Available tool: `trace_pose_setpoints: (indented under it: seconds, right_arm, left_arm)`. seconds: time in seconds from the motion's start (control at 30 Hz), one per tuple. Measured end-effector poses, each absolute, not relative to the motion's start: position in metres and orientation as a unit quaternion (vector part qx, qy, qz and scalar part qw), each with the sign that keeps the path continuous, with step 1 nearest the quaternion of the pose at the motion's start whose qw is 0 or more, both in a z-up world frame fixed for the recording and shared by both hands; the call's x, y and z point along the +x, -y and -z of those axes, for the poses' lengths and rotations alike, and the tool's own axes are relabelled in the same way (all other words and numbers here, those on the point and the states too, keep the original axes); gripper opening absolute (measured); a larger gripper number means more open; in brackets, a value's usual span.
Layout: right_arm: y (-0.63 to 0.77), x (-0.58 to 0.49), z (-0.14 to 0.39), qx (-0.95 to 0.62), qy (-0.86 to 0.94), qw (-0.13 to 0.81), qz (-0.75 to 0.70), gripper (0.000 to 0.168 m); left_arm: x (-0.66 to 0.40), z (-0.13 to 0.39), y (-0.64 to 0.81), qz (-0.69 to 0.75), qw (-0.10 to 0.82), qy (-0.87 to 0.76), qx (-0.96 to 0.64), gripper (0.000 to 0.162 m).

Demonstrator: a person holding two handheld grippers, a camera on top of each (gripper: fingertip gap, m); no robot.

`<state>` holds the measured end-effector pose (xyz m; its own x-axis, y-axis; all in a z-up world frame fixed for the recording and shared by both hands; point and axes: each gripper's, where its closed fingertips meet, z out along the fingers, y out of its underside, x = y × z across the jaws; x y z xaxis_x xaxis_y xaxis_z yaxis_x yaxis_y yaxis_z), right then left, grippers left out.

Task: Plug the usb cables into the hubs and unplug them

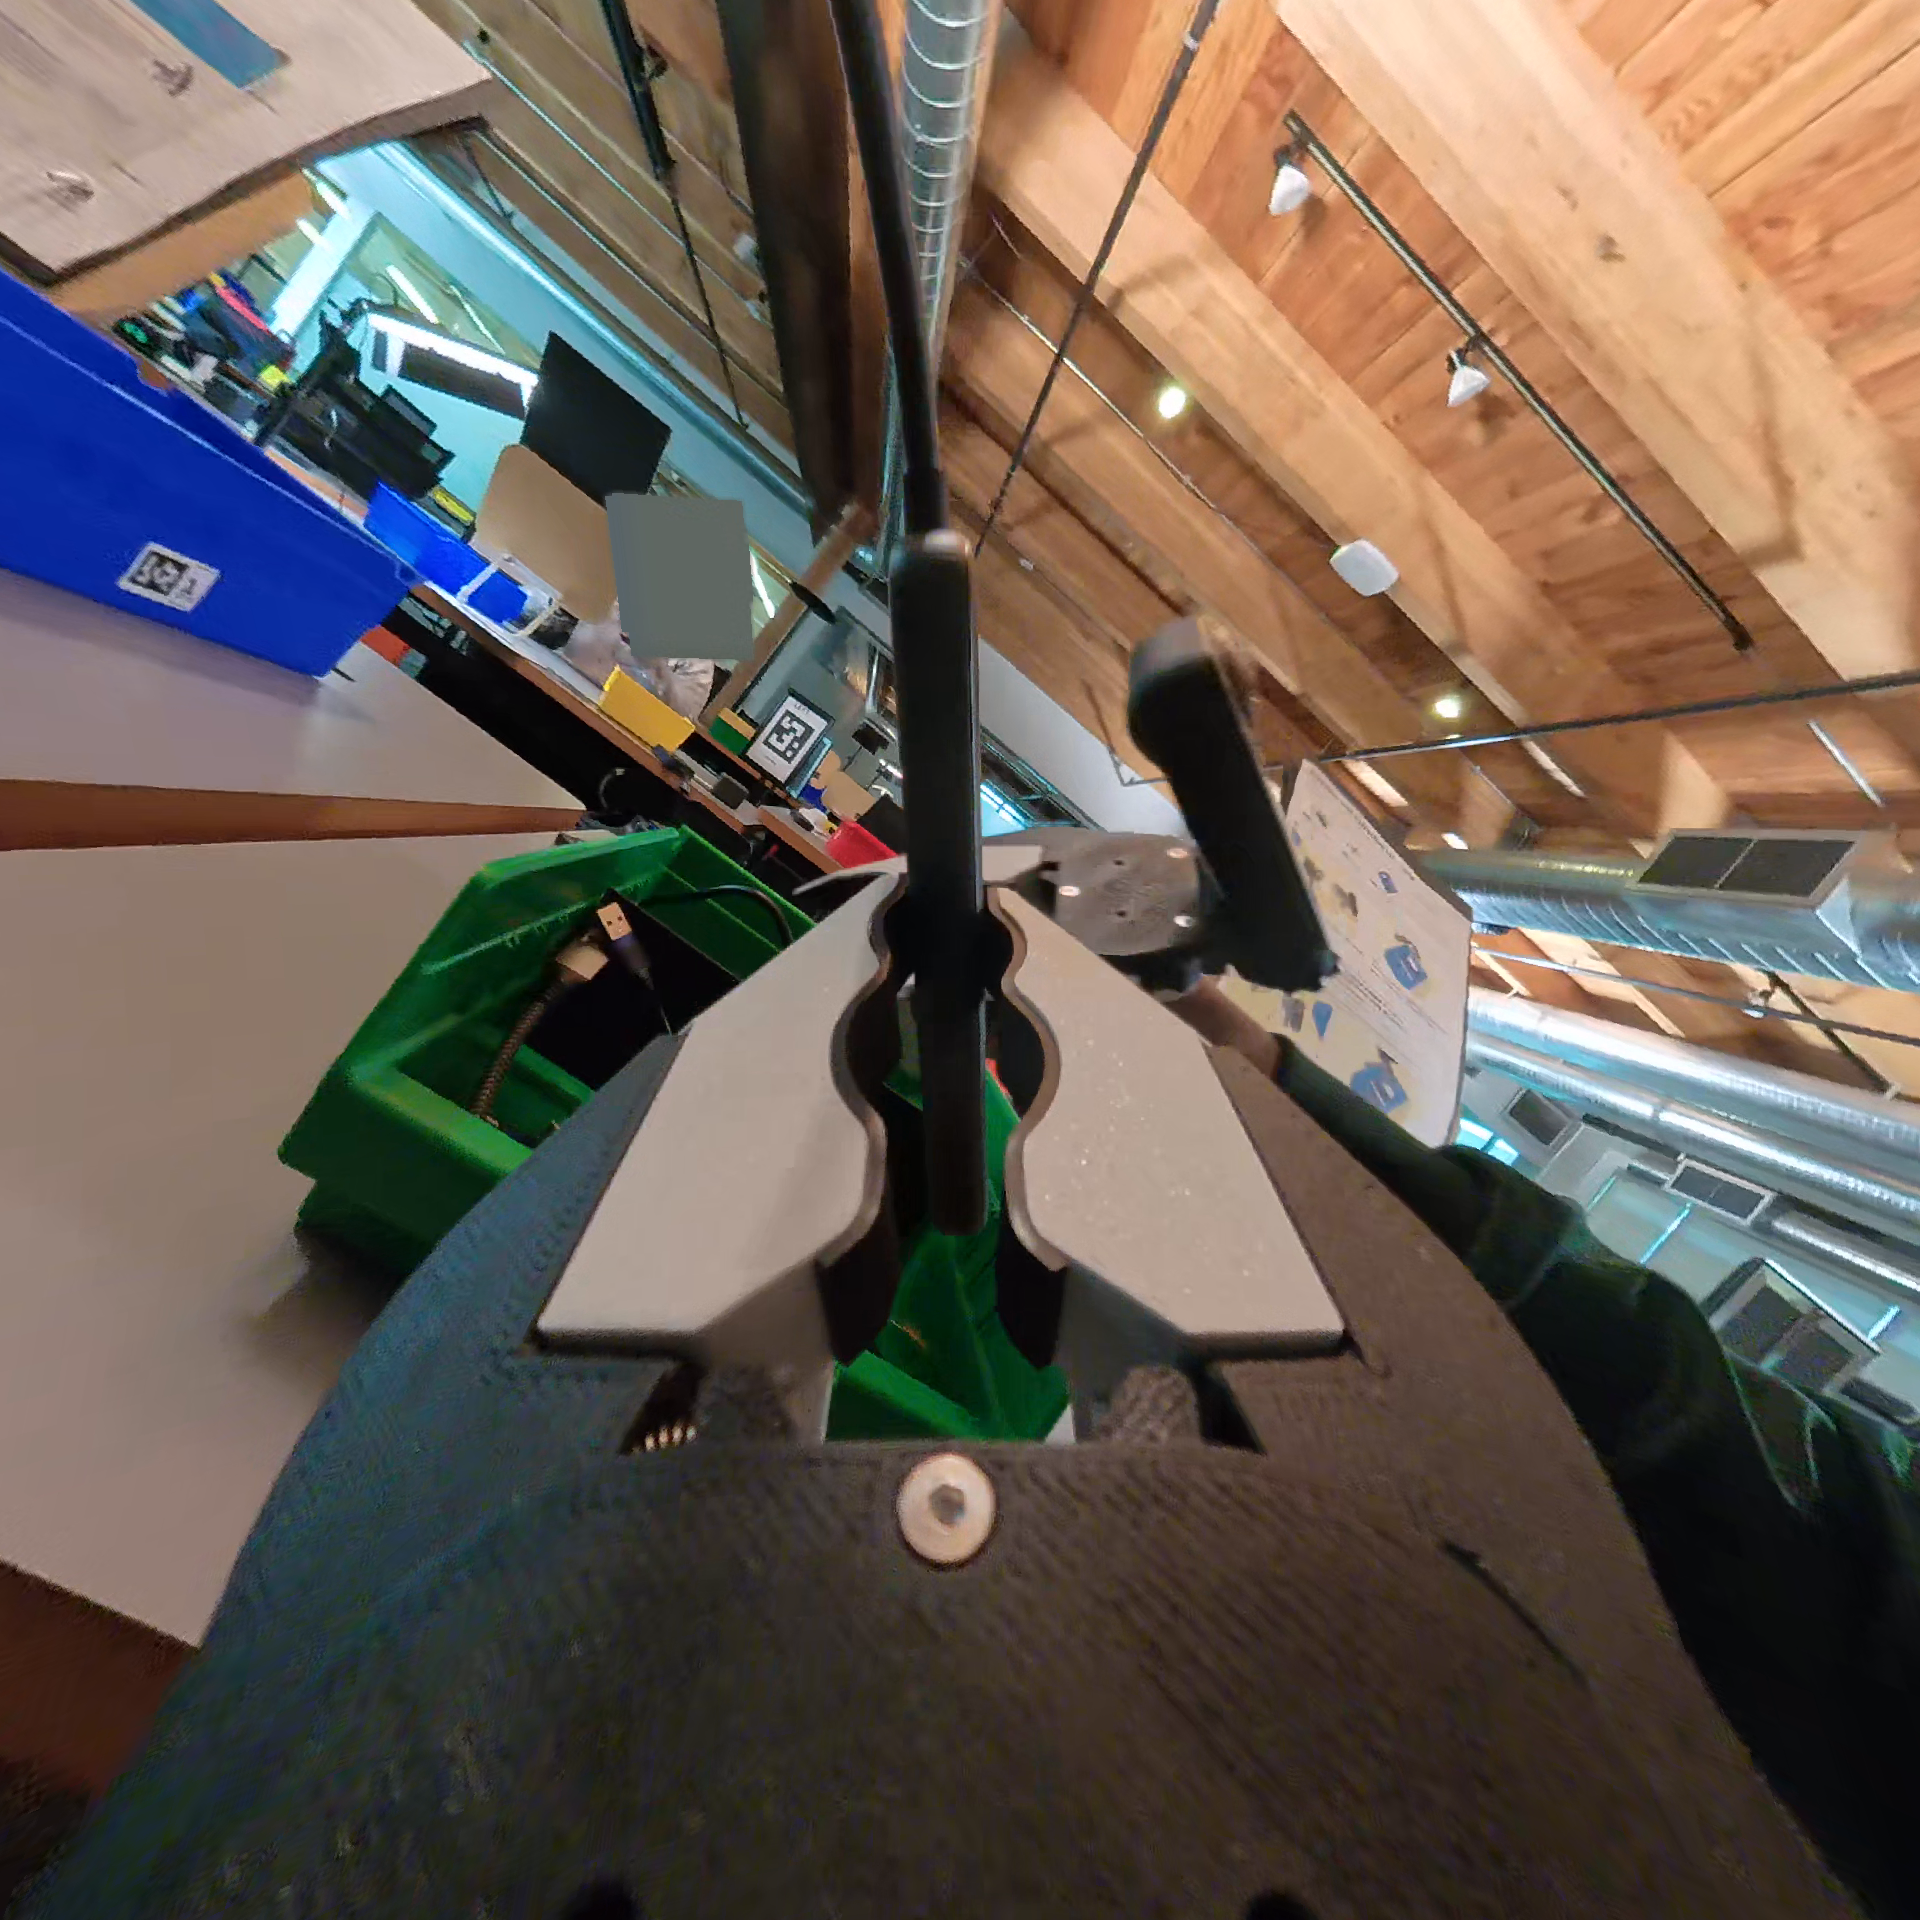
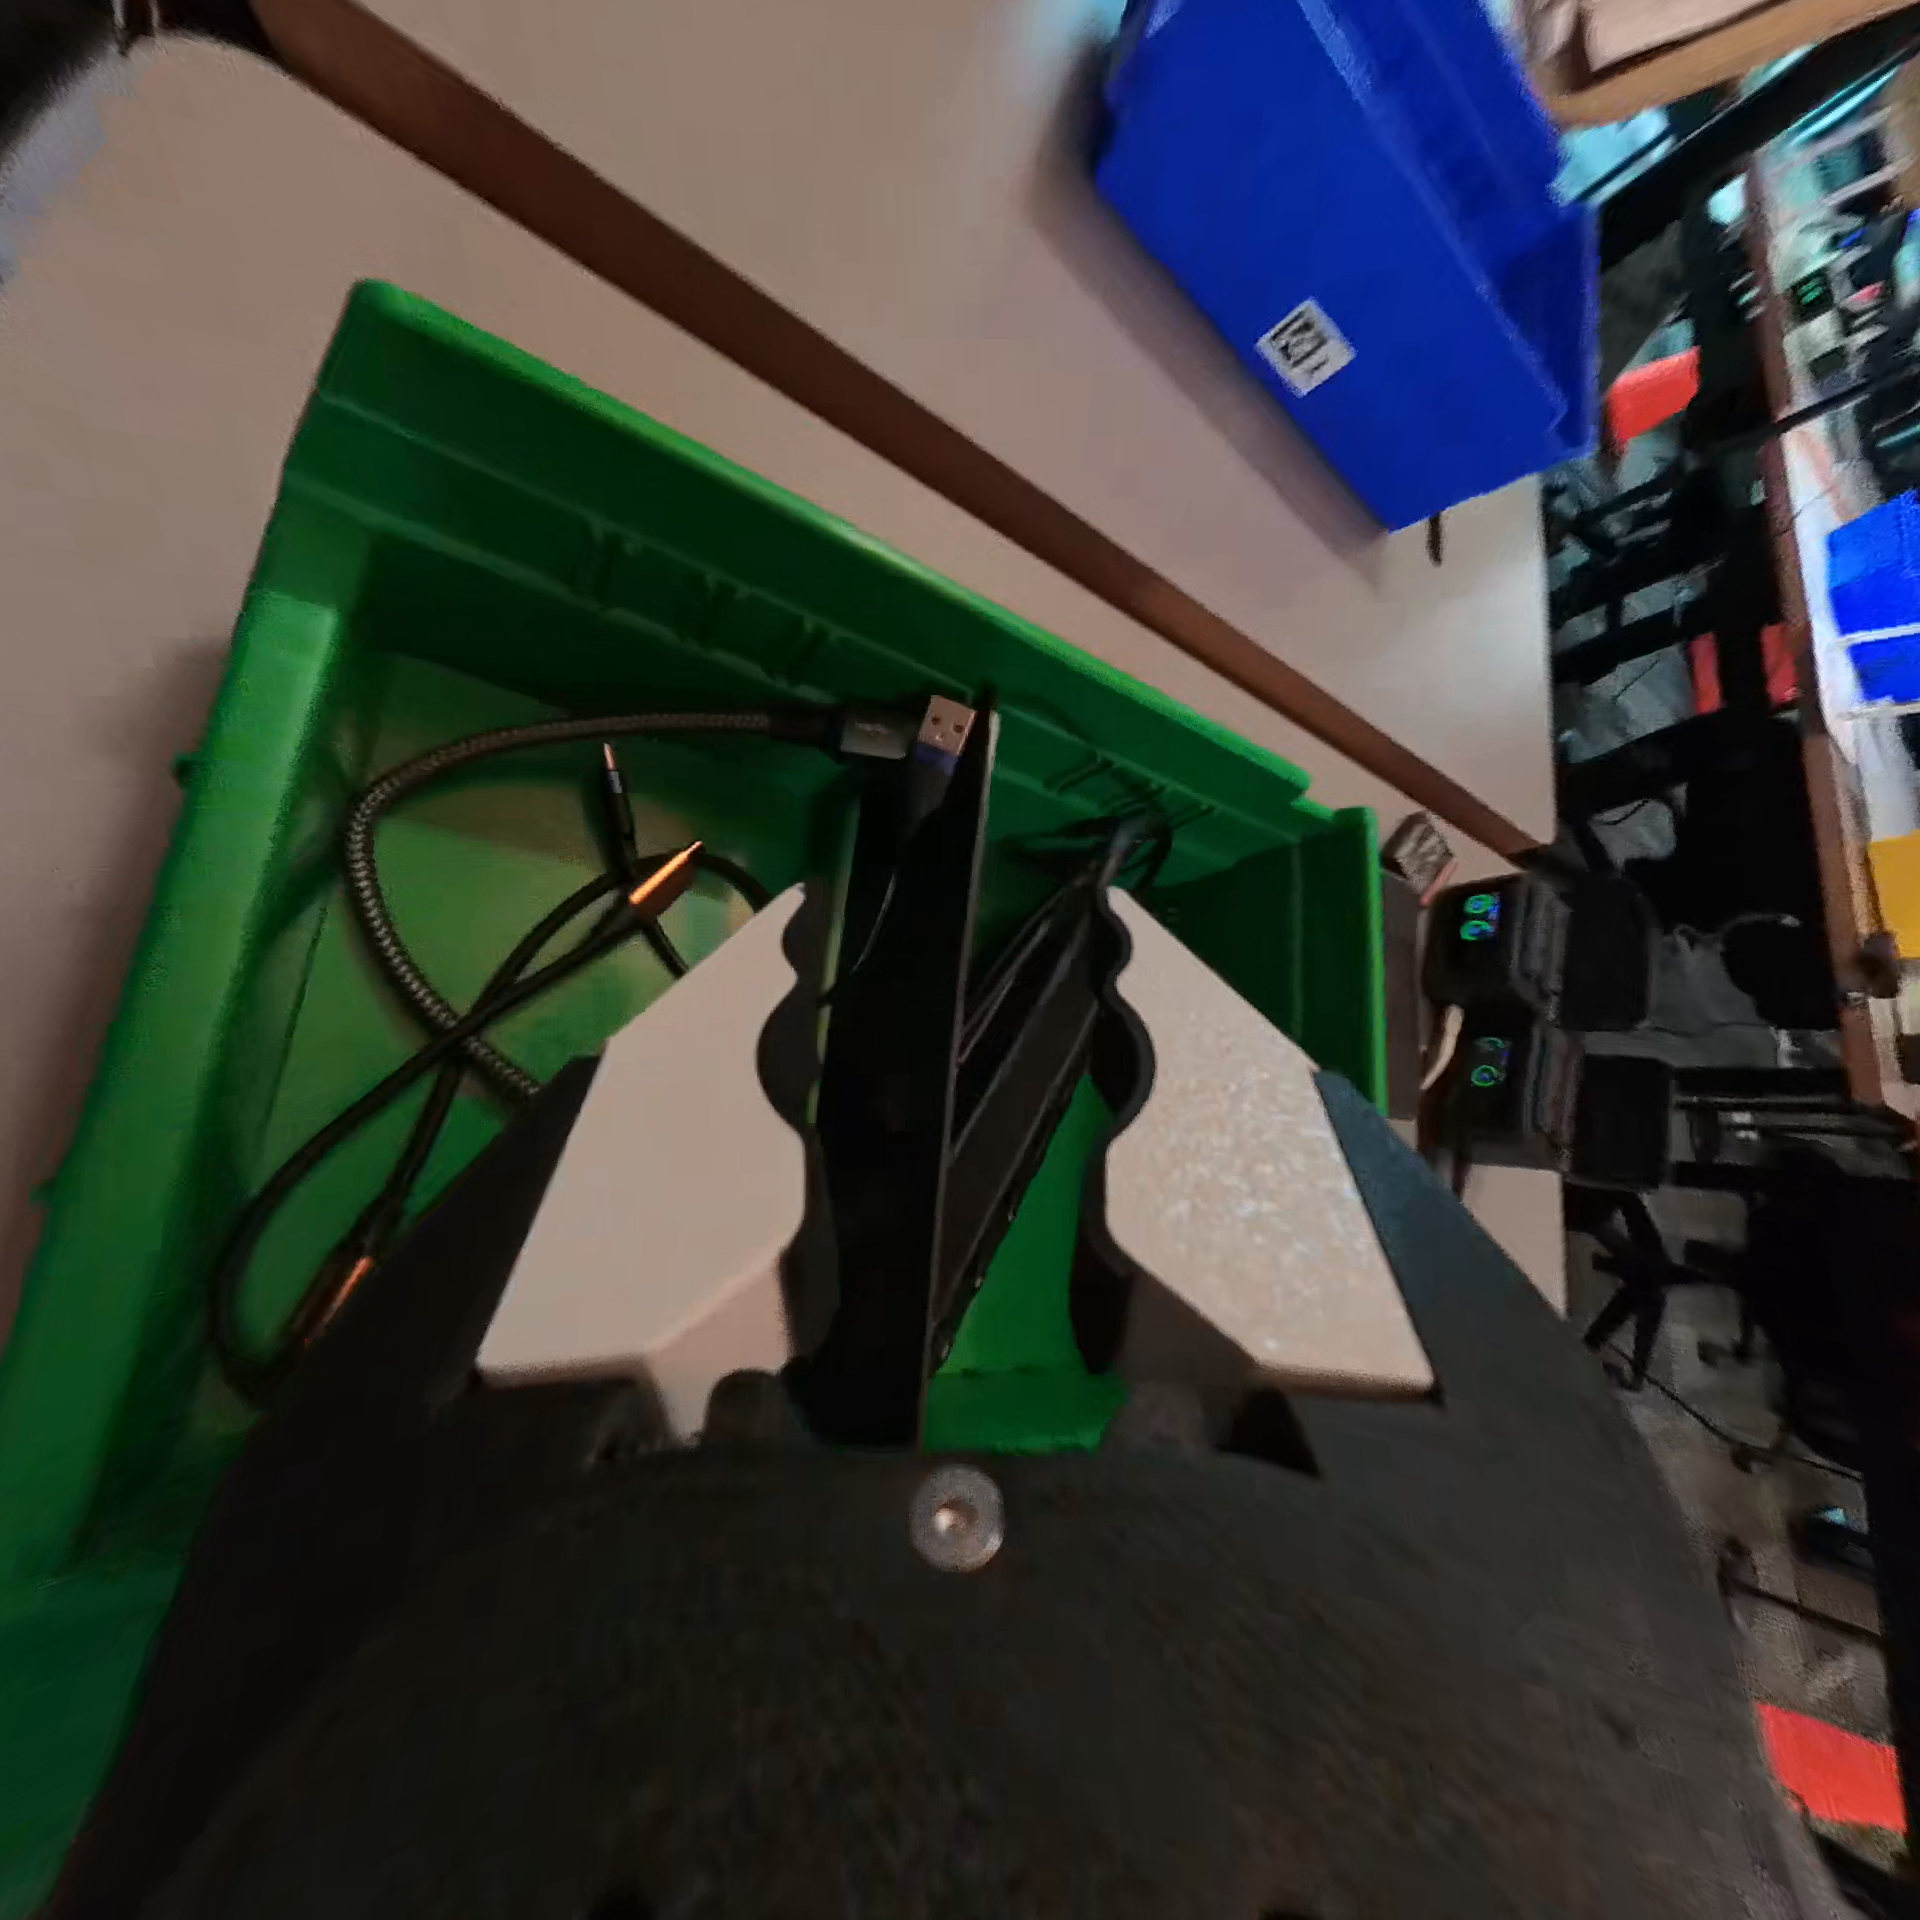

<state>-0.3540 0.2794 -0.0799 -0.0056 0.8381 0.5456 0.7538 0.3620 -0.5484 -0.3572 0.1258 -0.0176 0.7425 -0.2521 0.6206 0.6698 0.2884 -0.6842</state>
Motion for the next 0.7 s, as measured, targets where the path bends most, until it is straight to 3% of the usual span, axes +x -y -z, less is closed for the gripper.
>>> trace_pose_setpoints:
  seconds: [0.33,0.5,0.7]
  right_arm:
    - [-0.307,-0.386,0.127,-0.521,0.744,0.403,0.115,0.063]
    - [-0.313,-0.388,0.124,-0.499,0.751,0.417,0.117,0.023]
    - [-0.300,-0.382,0.074,-0.475,0.731,0.487,0.056,0.011]
  left_arm:
    - [-0.346,0.016,-0.137,0.308,0.778,0.170,-0.521,0.009]
    - [-0.350,0.014,-0.137,0.321,0.778,0.187,-0.507,0.008]
    - [-0.350,0.015,-0.141,0.330,0.774,0.194,-0.504,0.009]
